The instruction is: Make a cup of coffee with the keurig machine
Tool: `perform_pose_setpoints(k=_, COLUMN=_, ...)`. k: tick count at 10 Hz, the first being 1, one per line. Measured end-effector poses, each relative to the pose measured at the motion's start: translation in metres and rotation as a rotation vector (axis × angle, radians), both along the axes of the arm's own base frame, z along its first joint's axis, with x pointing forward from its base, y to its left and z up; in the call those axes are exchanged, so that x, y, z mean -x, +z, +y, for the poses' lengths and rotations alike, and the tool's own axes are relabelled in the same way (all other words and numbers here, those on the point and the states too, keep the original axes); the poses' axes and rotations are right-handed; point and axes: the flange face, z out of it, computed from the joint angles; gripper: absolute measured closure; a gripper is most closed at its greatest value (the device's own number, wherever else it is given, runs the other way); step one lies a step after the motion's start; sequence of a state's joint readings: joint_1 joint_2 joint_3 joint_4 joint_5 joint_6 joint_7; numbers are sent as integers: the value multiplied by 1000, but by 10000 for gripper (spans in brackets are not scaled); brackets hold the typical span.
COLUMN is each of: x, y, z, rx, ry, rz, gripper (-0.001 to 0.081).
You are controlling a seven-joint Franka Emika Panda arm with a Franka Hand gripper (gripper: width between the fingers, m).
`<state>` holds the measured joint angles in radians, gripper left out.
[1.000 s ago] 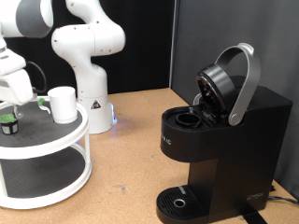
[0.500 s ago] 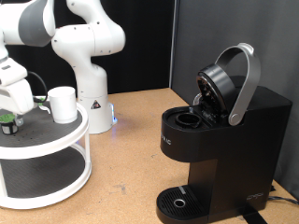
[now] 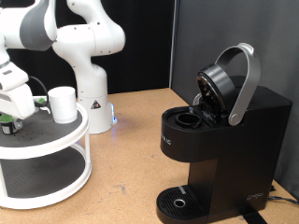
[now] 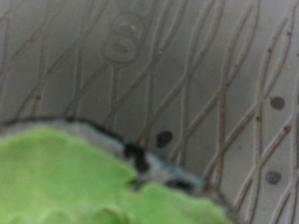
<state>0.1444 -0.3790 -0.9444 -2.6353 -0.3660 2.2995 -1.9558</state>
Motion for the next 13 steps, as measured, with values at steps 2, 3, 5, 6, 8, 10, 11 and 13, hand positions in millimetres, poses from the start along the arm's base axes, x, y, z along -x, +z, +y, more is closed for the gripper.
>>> perform_pose_setpoints(k=2, x=-1, y=-1, z=-1, rx=2, ry=-2, rz=-1, gripper=313)
perform_pose_setpoints(k=3, x=-1, y=-1, z=0, rx=2, ry=-3, rz=-1, gripper=313)
perform_pose_setpoints(k=5, x=-1, y=0, z=-1, rx=1, ry=-4, rz=-2, gripper=320)
perform_pose_setpoints(k=6, x=-1, y=0, z=-1, rx=-2, ry=-8, rz=-6, gripper=320)
perform_pose_setpoints(k=8, x=-2, y=7, z=-3, rx=-19, ry=-25, rz=-21, gripper=320)
perform_pose_setpoints(k=10, x=-2, y=23, z=-7, rx=-28, ry=-34, rz=-50, gripper=321)
perform_pose_setpoints(k=11, x=-1, y=32, z=-9, rx=-32, ry=-38, rz=-61, gripper=321)
perform_pose_setpoints(k=13, x=3, y=52, z=-14, rx=-43, ry=-43, rz=-77, gripper=322)
